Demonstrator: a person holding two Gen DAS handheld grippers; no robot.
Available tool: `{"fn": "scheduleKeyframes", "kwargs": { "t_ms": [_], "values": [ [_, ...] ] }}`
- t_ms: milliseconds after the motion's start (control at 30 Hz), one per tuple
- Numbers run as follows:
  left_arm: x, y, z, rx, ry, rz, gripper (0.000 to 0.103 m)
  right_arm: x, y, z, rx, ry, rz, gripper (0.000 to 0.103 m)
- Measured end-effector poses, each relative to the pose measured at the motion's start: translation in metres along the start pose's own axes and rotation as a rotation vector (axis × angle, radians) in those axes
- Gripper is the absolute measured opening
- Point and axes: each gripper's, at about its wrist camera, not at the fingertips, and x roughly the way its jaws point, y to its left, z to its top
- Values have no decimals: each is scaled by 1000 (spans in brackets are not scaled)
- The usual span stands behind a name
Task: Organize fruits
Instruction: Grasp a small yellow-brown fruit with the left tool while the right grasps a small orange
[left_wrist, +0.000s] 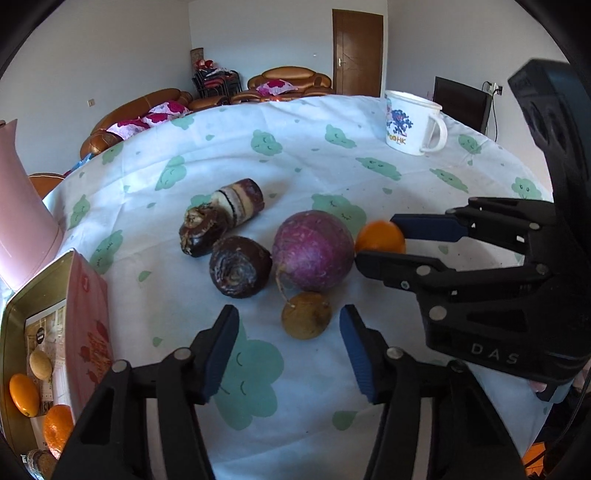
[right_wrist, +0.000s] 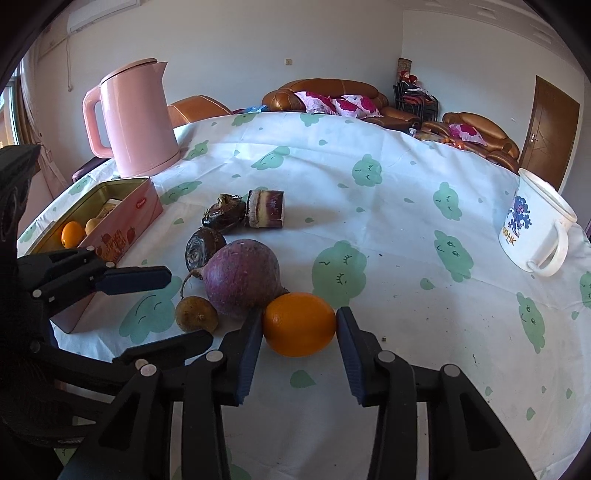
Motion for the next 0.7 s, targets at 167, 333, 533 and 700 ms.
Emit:
{"fn": "scheduleKeyframes", "kwargs": {
  "t_ms": [167,333,533,700],
  "values": [
    [6,-1,0,-3,26,-34,30,-1,0,0,-4,-4,8,43],
    [1,-1,0,-7,-4,-28,30,-6,0,-1,-2,-33,8,43],
    [-9,3,0,-21,-56,-14,30,-13,5,-1,-26,-77,4,43],
    [-17,4,0,-25,-100,6,30,-19,7,-2,-41,-110,9,43]
  ]
}}
